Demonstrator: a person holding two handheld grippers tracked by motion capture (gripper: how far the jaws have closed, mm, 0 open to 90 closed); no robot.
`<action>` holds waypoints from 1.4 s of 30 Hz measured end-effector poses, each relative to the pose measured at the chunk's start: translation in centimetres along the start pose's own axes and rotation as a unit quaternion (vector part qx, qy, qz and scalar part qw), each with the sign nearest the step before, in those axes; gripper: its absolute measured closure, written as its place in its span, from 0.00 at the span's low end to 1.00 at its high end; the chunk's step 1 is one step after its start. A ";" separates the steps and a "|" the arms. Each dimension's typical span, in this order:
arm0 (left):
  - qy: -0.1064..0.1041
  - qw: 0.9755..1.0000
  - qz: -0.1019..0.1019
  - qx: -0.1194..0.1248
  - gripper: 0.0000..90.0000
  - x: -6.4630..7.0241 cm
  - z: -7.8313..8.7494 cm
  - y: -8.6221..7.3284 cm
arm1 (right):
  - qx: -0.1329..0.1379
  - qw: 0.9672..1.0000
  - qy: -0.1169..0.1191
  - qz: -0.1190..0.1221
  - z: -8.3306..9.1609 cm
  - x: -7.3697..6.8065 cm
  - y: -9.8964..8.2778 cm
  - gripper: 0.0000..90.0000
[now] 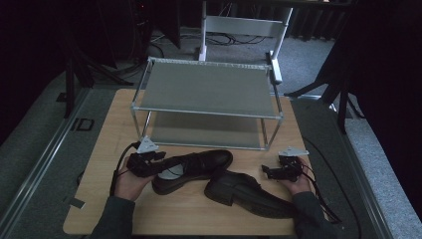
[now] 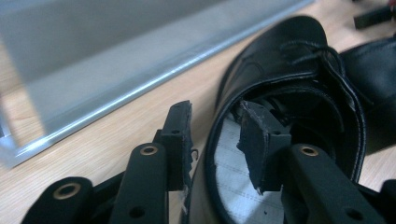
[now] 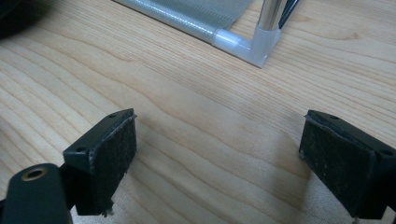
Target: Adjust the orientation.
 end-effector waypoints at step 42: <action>-0.079 0.993 -0.046 -0.080 0.94 -0.9 -0.9 0.4 | 0.000 1.000 0.001 0.001 0.0 0.0 0.0 0.12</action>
Point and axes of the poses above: each handheld gripper's, and its own axes: z roughly backward along the jaws, y roughly out of its top, x roughly to its right, the point moved 7 cm from there along -z, roughly forward along the jaws, and after that the axes turned 13 degrees about -x, right-handed, at the moved point
